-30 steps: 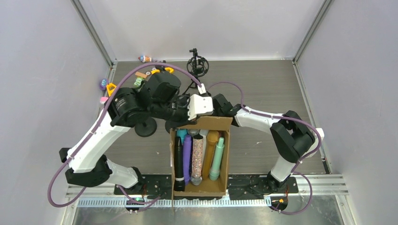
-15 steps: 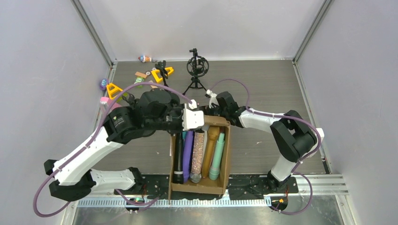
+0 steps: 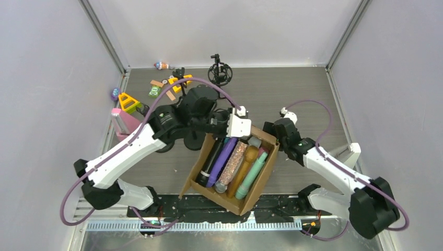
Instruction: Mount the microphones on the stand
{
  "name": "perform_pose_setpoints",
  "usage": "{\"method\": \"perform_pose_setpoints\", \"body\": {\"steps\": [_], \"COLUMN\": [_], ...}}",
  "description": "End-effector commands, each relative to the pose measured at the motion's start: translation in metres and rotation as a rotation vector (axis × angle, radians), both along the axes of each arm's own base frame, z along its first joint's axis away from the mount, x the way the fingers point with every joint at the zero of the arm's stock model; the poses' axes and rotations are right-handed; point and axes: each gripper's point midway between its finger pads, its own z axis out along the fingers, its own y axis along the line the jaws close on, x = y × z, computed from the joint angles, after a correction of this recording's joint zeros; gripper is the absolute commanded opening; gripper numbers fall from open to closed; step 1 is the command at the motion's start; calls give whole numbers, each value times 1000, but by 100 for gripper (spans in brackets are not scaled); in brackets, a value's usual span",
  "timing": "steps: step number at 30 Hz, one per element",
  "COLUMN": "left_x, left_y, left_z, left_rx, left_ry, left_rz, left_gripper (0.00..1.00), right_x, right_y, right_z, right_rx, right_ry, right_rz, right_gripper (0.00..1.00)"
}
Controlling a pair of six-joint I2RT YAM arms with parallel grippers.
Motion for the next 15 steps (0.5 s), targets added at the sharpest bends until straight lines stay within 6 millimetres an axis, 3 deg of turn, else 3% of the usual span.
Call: {"method": "perform_pose_setpoints", "body": {"steps": [1,4,5,7,10,15], "left_x": [-5,-7,-6,-2,-1,-8], "left_y": [-17,-21,-21,-22,-18,2], "left_z": [-53,-63,-63,-54,-21,16], "left_rx": [116,139,139,118,63,5], "left_ry": [133,161,160,137,109,90], "left_rz": [-55,-71,-71,-56,-35,1], "left_gripper": [18,62,69,72,74,75], "right_x": [20,27,30,35,42,51], "right_y": [-32,-52,-56,-69,-85,-108], "right_z": [56,75,83,92,111,146], "right_rx": [-34,-100,-107,-141,-144,-151], "right_ry": [-166,-184,-198,-213,-261,-330], "right_rz": [-175,-233,-249,-279,-320,-374], "right_gripper": [96,95,95,95,95,95]}}
